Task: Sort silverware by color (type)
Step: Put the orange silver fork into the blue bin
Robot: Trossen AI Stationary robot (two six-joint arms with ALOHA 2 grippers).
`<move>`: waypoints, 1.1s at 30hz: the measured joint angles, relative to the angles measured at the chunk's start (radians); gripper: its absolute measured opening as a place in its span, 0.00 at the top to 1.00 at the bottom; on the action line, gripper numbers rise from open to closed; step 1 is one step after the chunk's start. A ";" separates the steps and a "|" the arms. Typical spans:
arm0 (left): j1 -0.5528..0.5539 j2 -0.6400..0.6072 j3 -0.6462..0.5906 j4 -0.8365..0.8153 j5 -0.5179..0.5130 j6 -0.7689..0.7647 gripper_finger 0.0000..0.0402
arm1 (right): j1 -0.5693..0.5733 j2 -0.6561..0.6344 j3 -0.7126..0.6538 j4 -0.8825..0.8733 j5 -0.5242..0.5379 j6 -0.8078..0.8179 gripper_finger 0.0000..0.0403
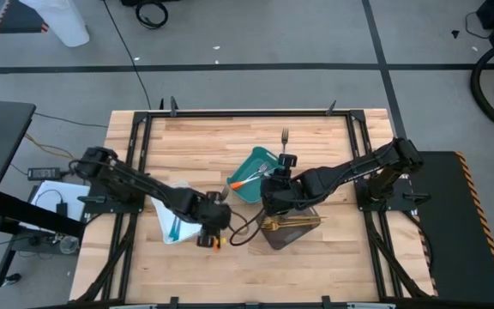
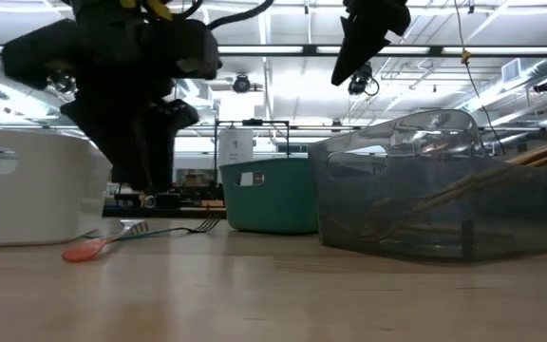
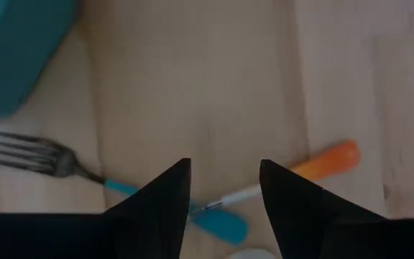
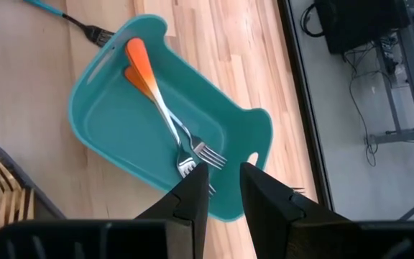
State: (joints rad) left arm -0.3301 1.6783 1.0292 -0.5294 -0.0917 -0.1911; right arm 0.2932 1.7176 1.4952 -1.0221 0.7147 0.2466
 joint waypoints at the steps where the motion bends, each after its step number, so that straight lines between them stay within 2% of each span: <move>1: -0.006 0.021 0.023 -0.013 0.000 0.028 0.56 | 0.000 0.000 0.000 0.003 0.000 0.000 0.77; 8: -0.044 0.140 0.151 -0.175 0.014 0.314 0.56 | 0.000 0.000 0.000 0.031 -0.005 -0.006 0.77; 12: -0.047 0.163 0.171 -0.244 0.014 0.481 0.56 | 0.000 0.000 0.000 0.035 -0.006 -0.007 0.77; 20: -0.042 0.201 0.156 -0.210 0.018 0.706 0.56 | 0.001 0.001 -0.001 0.055 -0.010 -0.012 0.77; 24: -0.043 0.232 0.159 -0.183 0.061 0.770 0.57 | 0.001 0.001 -0.001 0.060 -0.010 -0.013 0.77; 28: -0.044 0.246 0.159 -0.179 0.093 0.829 0.64 | 0.001 0.001 -0.001 0.061 -0.010 -0.013 0.77; 33: -0.045 0.248 0.160 -0.180 0.102 0.858 0.81 | 0.001 0.001 -0.001 0.063 -0.010 -0.013 0.77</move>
State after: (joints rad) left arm -0.3747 1.9263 1.1889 -0.7090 0.0105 0.6666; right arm 0.2943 1.7187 1.4940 -0.9588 0.7048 0.2333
